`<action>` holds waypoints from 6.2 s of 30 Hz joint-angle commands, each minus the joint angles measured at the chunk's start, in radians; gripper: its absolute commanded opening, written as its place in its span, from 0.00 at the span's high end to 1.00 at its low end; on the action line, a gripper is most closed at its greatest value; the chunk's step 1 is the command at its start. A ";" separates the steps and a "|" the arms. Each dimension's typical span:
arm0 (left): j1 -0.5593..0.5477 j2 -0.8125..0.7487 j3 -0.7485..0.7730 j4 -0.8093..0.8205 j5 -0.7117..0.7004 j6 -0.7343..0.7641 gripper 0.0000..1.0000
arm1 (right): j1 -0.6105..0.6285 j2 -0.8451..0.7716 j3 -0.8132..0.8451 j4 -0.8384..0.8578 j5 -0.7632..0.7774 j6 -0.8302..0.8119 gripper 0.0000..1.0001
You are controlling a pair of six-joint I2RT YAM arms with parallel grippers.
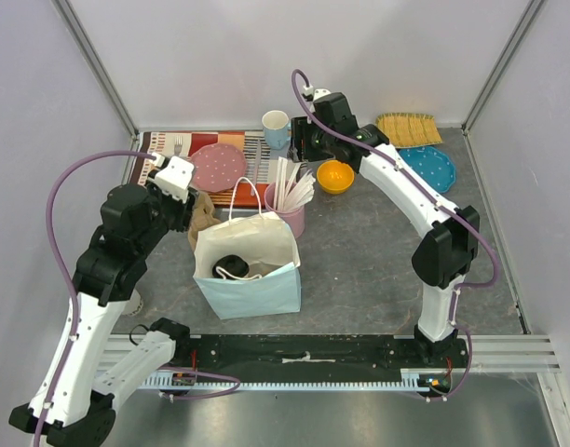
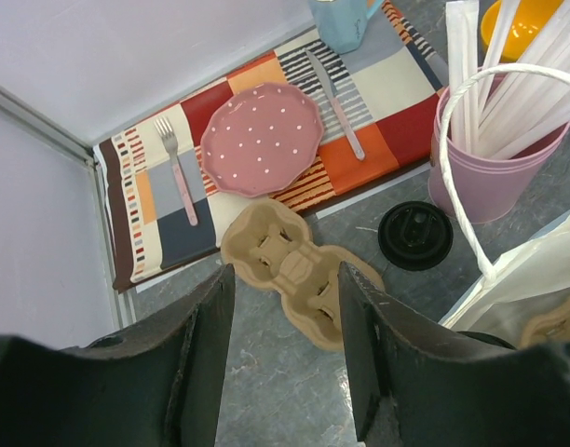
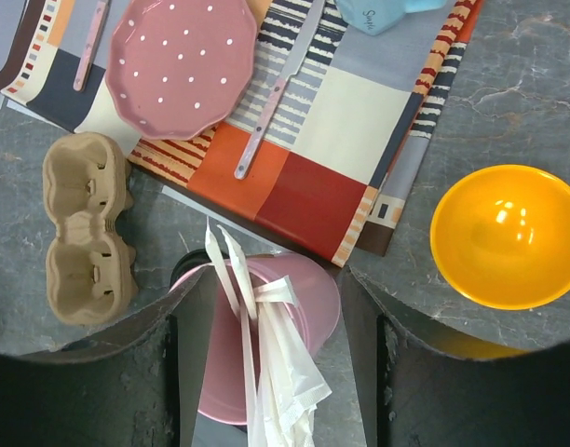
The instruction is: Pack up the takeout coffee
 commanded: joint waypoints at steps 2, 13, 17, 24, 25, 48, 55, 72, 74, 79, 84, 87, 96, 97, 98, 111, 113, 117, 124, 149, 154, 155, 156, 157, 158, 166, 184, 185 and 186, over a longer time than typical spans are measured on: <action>0.031 -0.022 -0.022 0.037 -0.004 -0.062 0.45 | 0.001 0.014 0.019 0.011 -0.028 -0.003 0.37; 0.041 -0.027 -0.039 0.040 0.030 -0.074 0.45 | -0.005 0.031 0.003 0.008 -0.038 0.012 0.36; 0.041 -0.030 -0.042 0.043 0.038 -0.069 0.45 | -0.007 0.037 0.008 0.004 -0.047 0.018 0.42; 0.041 -0.025 -0.047 0.054 0.056 -0.074 0.45 | -0.013 0.051 0.023 0.004 -0.047 0.025 0.48; 0.041 -0.024 -0.048 0.054 0.058 -0.074 0.45 | -0.013 0.060 0.026 0.004 -0.051 0.025 0.48; 0.041 -0.033 -0.058 0.058 0.076 -0.068 0.46 | -0.013 -0.032 0.049 -0.002 -0.041 -0.009 1.00; 0.041 -0.033 -0.059 0.063 0.076 -0.066 0.46 | -0.013 -0.156 0.042 0.010 -0.001 -0.087 1.00; 0.044 -0.051 -0.061 0.054 0.105 -0.086 0.46 | -0.013 -0.520 -0.018 0.073 0.192 -0.181 1.00; 0.045 -0.056 -0.059 0.052 0.110 -0.088 0.46 | -0.014 -0.569 -0.027 0.090 0.194 -0.181 1.00; 0.045 -0.060 -0.062 0.049 0.124 -0.095 0.46 | -0.013 -0.676 -0.061 0.149 0.137 -0.176 1.00; 0.045 -0.065 -0.064 0.047 0.139 -0.103 0.46 | -0.013 -0.742 -0.075 0.218 -0.030 -0.158 1.00; 0.047 -0.065 -0.064 0.046 0.142 -0.104 0.46 | -0.013 -0.776 -0.100 0.286 -0.174 -0.121 1.00; 0.048 -0.073 -0.067 0.038 0.148 -0.103 0.46 | -0.013 -0.778 -0.139 0.424 -0.603 0.049 1.00; 0.050 -0.074 -0.067 0.038 0.147 -0.106 0.46 | -0.013 -0.772 -0.144 0.432 -0.632 0.086 1.00; 0.050 -0.073 -0.067 0.038 0.148 -0.105 0.46 | -0.013 -0.769 -0.153 0.433 -0.651 0.097 1.00; 0.051 -0.076 -0.079 0.035 0.153 -0.103 0.46 | -0.011 -0.743 -0.164 0.075 -0.647 -0.003 1.00; 0.051 -0.076 -0.084 0.035 0.156 -0.106 0.46 | -0.010 -0.736 -0.158 0.016 -0.637 -0.014 1.00; 0.051 -0.076 -0.090 0.037 0.163 -0.111 0.46 | 0.005 -0.735 -0.170 -0.016 -0.621 -0.028 1.00; 0.051 -0.076 -0.093 0.034 0.164 -0.111 0.46 | 0.056 -0.713 -0.195 -0.090 -0.519 -0.092 1.00; 0.062 -0.090 -0.120 0.063 0.090 -0.146 0.45 | 0.283 -0.617 -0.073 -0.192 0.181 -0.104 0.02; 0.064 -0.093 -0.159 0.121 -0.105 -0.245 0.41 | 0.103 -0.669 -0.188 -0.240 0.444 0.055 0.02; 0.065 -0.094 -0.185 0.145 -0.179 -0.264 0.38 | 0.081 -0.682 -0.243 -0.236 0.506 0.067 0.02; 0.065 -0.094 -0.197 0.155 -0.212 -0.307 0.37 | 0.062 -0.696 -0.271 -0.234 0.534 0.077 0.02; 0.068 -0.094 -0.211 0.164 -0.240 -0.325 0.35 | 0.032 -0.718 -0.297 -0.234 0.553 0.093 0.02; 0.071 -0.094 -0.240 0.173 -0.282 -0.342 0.34 | 0.015 -0.727 -0.346 -0.229 0.553 0.094 0.02; 0.103 -0.120 -0.384 0.242 -0.327 -0.505 0.32 | -0.022 -0.785 -0.619 -0.214 0.636 0.155 0.02; 0.123 -0.208 -0.649 0.376 -0.206 -0.516 0.28 | -0.024 -0.954 -1.118 0.105 0.806 0.314 0.02; 0.125 -0.217 -0.663 0.386 -0.193 -0.503 0.28 | -0.024 -0.959 -1.147 0.132 0.809 0.307 0.02; 0.125 -0.220 -0.674 0.406 -0.185 -0.497 0.28 | -0.024 -0.972 -1.162 0.148 0.808 0.302 0.02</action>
